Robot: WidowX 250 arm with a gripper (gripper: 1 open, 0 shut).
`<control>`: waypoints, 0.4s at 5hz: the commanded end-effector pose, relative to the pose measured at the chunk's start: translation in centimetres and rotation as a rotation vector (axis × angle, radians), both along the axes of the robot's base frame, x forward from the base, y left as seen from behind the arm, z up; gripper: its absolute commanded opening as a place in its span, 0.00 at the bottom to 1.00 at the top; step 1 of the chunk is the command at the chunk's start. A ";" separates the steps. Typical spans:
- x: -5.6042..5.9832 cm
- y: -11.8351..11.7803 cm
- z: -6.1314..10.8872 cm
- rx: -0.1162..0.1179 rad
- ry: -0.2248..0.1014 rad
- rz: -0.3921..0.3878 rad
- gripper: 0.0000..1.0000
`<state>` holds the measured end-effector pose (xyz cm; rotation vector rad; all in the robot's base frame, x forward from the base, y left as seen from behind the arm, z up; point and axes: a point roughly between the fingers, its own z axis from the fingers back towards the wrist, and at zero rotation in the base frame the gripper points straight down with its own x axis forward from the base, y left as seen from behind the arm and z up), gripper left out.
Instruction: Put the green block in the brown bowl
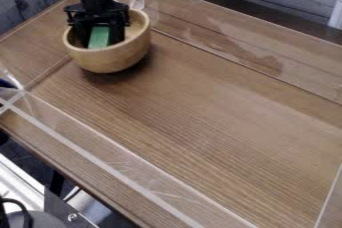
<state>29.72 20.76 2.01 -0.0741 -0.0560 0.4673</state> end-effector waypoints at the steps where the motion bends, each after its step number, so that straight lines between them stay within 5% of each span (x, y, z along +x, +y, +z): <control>1: -0.2 0.2 -1.3 0.030 0.022 0.015 1.00; 2: -0.4 -0.1 -1.3 0.033 0.016 0.011 1.00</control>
